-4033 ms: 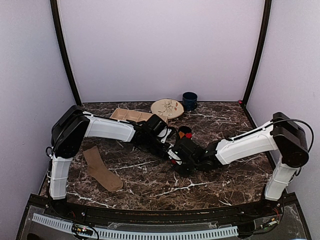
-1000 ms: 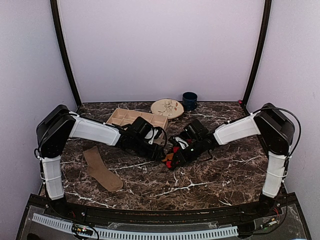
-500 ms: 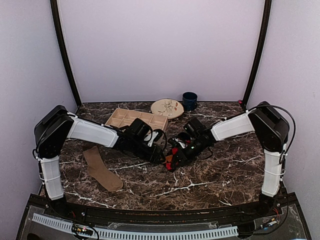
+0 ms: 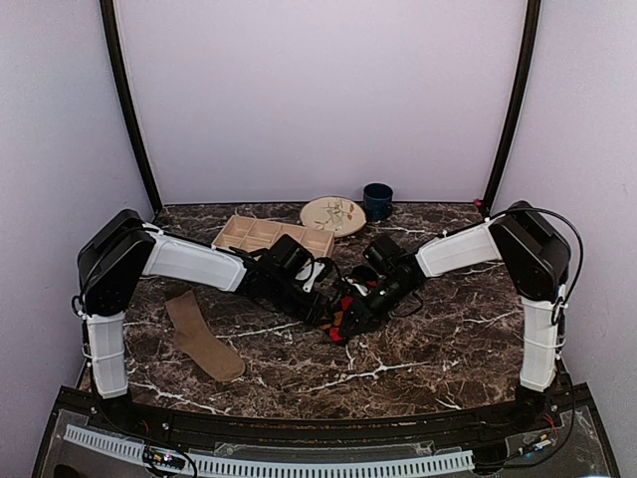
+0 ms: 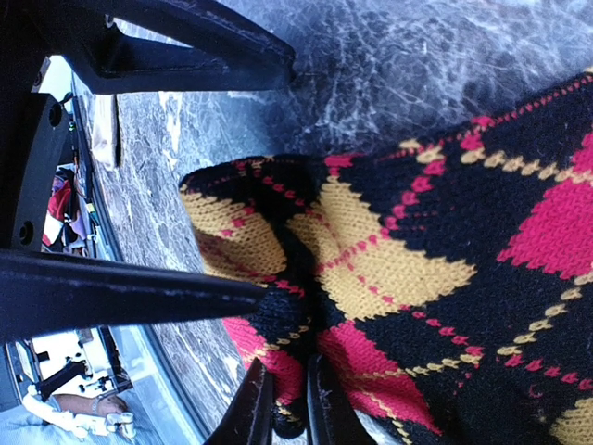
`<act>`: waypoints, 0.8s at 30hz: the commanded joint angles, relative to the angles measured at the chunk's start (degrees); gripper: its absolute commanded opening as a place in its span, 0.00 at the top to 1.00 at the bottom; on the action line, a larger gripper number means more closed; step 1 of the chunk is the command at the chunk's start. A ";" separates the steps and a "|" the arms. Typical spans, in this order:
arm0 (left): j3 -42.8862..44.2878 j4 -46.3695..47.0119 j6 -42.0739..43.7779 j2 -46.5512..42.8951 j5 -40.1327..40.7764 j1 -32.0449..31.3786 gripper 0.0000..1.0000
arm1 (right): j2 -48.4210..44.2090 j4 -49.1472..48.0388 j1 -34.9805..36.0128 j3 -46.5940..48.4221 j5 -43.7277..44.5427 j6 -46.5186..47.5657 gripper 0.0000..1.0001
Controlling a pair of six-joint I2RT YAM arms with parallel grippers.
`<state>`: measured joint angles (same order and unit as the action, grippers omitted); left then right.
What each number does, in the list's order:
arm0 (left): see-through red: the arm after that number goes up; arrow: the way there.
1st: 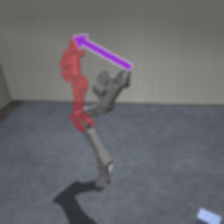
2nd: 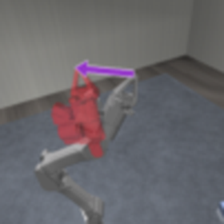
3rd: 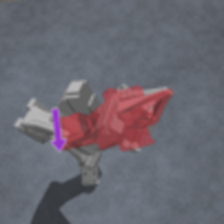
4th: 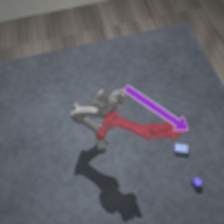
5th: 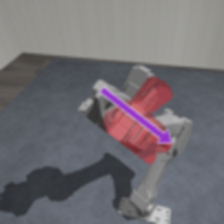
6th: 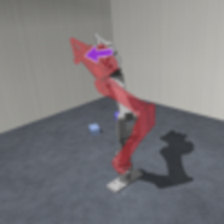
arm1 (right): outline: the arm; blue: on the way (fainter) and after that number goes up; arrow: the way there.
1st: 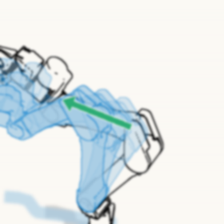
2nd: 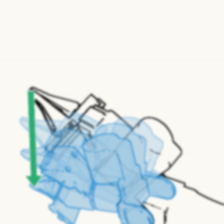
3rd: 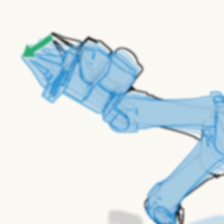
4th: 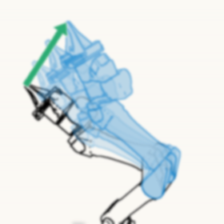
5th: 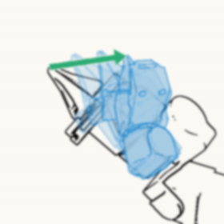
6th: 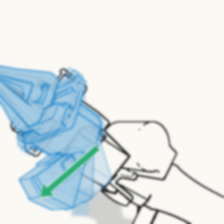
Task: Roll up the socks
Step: Roll the sock at the center of the board.
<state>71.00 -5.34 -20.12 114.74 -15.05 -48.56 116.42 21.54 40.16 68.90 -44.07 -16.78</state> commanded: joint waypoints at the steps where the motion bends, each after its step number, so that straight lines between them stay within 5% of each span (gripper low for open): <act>1: -2.47 -6.13 -0.91 1.10 1.71 -0.58 0.41 | 1.17 2.06 -0.61 0.77 -0.36 -0.30 0.86; 18: -2.56 -6.73 2.61 1.61 -0.60 -1.94 0.42 | 2.19 4.56 -1.23 2.11 -1.13 1.07 0.86; 24: -1.04 -10.18 3.36 4.46 -0.77 -2.71 0.59 | 1.72 4.82 -1.23 2.07 -0.12 0.82 0.85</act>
<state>71.07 -6.20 -17.52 115.11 -14.81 -50.19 117.49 24.53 39.42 70.39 -45.67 -16.49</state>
